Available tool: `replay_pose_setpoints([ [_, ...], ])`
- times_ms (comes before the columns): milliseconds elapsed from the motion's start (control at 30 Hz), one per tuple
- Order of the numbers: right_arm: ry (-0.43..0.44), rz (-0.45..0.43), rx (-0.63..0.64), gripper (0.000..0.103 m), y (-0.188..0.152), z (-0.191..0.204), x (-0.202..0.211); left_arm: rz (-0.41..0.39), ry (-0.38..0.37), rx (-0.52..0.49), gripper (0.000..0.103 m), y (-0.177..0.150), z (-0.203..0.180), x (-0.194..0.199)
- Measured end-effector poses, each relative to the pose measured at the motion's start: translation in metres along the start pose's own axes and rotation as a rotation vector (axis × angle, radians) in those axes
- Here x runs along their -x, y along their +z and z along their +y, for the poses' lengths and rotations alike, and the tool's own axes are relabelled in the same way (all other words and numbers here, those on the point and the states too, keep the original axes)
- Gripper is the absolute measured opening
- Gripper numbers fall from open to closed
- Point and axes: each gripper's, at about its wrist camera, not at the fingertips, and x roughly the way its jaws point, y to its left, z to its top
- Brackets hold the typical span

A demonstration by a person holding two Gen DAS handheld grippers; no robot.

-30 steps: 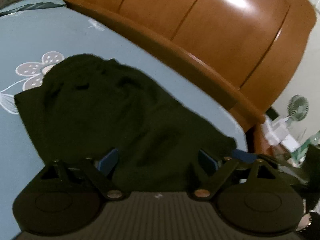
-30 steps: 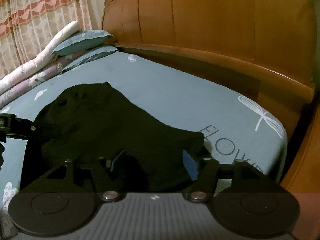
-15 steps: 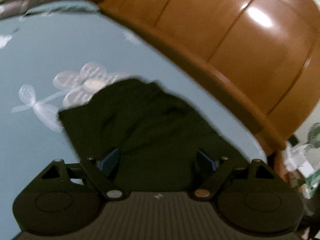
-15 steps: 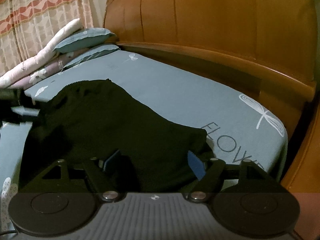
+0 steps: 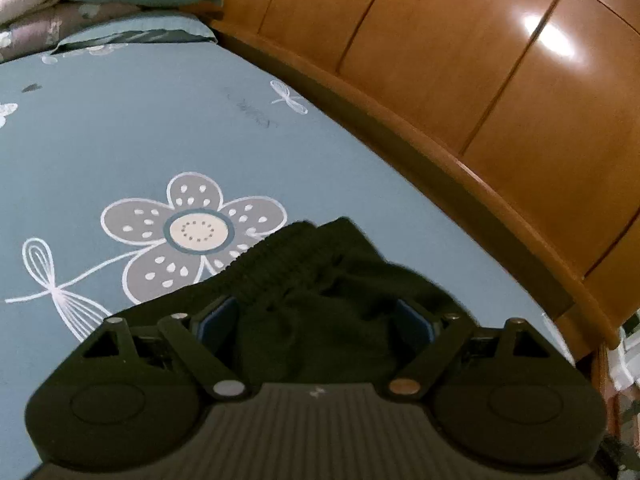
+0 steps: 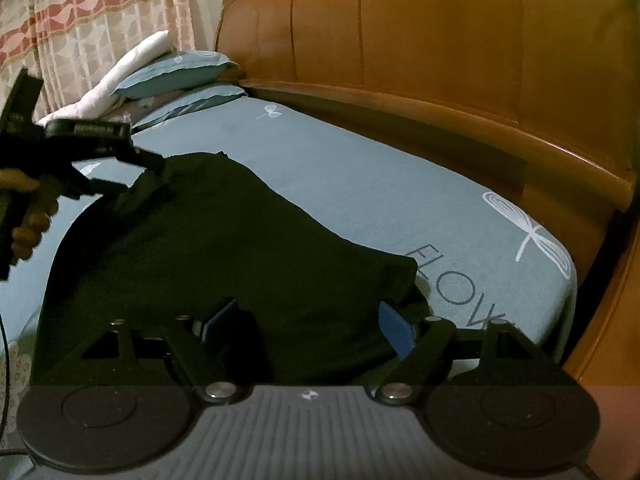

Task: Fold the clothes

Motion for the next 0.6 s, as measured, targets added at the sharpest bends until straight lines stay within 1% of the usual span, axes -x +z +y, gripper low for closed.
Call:
replay_pose_setpoints([
  [67, 0.002, -0.003, -0.008, 0.082, 0.0, 0.0, 0.0, -0.012, -0.055, -0.017, 0.086, 0.003, -0.011, 0.008],
  [167, 0.005, -0.002, -0.009, 0.084, 0.0, 0.001, -0.001, 0.01, -0.118, -0.062, 0.086, 0.003, -0.029, 0.004],
  [200, 0.004, -0.002, -0.007, 0.084, 0.0, 0.001, -0.001, 0.022, -0.118, -0.079, 0.086, 0.001, -0.033, -0.001],
  [233, 0.005, -0.001, -0.007, 0.084, 0.0, 0.0, -0.001, 0.035, -0.102, -0.096, 0.086, -0.001, -0.037, -0.007],
  [333, 0.008, 0.002, -0.016, 0.084, 0.001, -0.001, 0.001, 0.08, -0.068, -0.104, 0.086, -0.007, -0.037, -0.026],
  [400, 0.012, 0.003, -0.025, 0.084, 0.002, -0.002, 0.003, 0.079, -0.067, -0.103, 0.086, -0.007, -0.04, -0.021],
  [467, 0.017, 0.002, -0.033, 0.084, 0.003, -0.004, 0.005, 0.074, -0.103, -0.1, 0.086, -0.008, -0.046, -0.009],
  [533, 0.02, 0.002, -0.041, 0.084, 0.002, -0.004, 0.006, 0.079, -0.172, -0.097, 0.086, -0.013, -0.055, 0.005],
  [600, 0.018, 0.002, -0.04, 0.084, 0.001, -0.002, 0.006, 0.11, -0.222, -0.09, 0.087, -0.02, -0.061, 0.008],
])
